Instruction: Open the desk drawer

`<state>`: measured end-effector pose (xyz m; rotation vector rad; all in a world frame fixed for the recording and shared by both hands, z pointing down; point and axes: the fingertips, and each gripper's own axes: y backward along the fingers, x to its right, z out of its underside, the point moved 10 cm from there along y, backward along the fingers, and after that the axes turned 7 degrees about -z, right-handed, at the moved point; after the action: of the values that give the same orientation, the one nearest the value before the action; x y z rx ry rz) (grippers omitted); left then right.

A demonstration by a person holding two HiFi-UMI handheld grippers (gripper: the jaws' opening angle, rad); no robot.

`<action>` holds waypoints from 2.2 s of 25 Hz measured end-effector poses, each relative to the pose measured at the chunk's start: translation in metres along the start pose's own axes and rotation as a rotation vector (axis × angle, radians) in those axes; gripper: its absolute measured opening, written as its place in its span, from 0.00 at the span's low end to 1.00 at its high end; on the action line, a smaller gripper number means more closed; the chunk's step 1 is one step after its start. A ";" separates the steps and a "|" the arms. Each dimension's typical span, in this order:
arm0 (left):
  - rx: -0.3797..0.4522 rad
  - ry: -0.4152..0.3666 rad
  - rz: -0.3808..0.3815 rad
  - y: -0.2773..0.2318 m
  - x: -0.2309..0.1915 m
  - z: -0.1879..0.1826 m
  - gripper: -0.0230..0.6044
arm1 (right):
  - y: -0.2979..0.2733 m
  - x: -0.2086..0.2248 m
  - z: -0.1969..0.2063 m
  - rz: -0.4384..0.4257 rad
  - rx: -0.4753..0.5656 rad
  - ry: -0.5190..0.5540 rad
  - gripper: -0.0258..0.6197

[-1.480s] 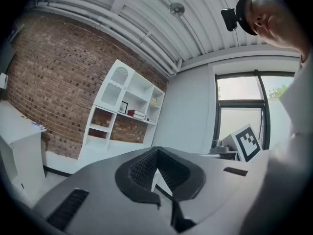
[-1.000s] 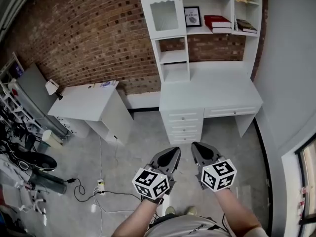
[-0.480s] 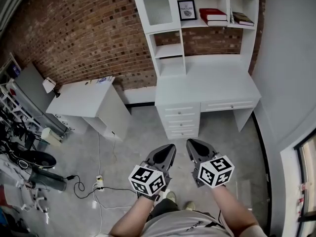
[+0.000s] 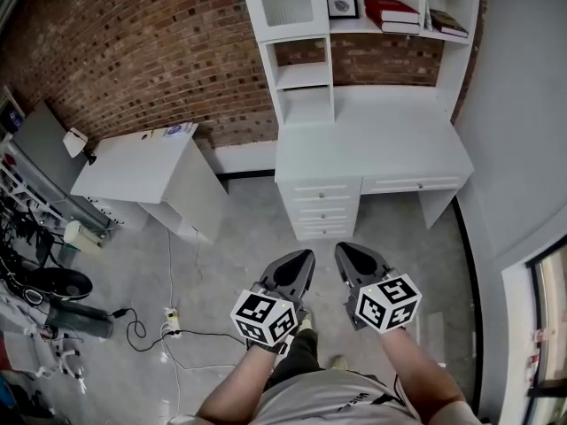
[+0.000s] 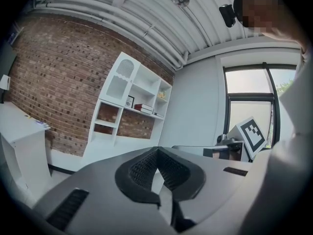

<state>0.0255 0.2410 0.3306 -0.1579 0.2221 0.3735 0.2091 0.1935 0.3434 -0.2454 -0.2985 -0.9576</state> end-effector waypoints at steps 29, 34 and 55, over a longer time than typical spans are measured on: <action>-0.050 -0.018 0.181 -0.227 -0.235 0.027 0.06 | -0.262 0.190 0.061 0.281 -0.225 -0.176 0.07; -0.076 -0.003 0.151 -0.267 -0.262 0.049 0.06 | -0.295 0.251 0.098 0.299 -0.314 -0.231 0.07; -0.205 0.060 0.031 -0.381 -0.333 0.151 0.06 | -0.396 0.417 0.249 0.357 -0.706 -0.401 0.21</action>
<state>-0.1052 -0.1942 0.5998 -0.3683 0.2452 0.4228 0.0705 -0.2609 0.7532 -1.1086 -0.2597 -0.6212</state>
